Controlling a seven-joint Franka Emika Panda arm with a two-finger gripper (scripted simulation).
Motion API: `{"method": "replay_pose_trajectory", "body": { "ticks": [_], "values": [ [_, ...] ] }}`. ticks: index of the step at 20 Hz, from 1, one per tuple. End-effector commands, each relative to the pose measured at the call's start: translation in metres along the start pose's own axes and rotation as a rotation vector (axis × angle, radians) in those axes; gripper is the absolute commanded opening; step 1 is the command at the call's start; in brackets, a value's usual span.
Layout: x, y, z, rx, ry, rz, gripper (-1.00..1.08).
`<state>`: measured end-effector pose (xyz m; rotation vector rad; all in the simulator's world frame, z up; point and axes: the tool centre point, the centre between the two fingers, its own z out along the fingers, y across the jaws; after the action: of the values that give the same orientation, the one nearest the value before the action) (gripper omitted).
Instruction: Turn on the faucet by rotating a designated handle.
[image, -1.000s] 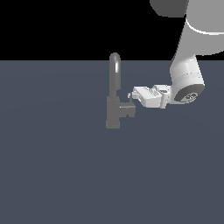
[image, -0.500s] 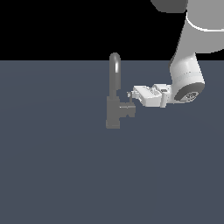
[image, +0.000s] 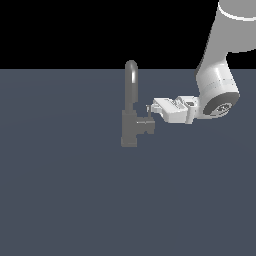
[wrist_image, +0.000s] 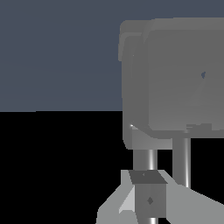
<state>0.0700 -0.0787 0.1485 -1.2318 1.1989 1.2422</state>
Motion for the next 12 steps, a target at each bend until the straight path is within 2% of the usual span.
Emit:
{"method": "replay_pose_trajectory", "body": {
  "ticks": [1, 12],
  "values": [
    [-0.001, 0.006, 0.000, 0.000, 0.000, 0.000, -1.00],
    [-0.007, 0.029, 0.000, 0.000, 0.000, 0.000, -1.00]
  ]
}}
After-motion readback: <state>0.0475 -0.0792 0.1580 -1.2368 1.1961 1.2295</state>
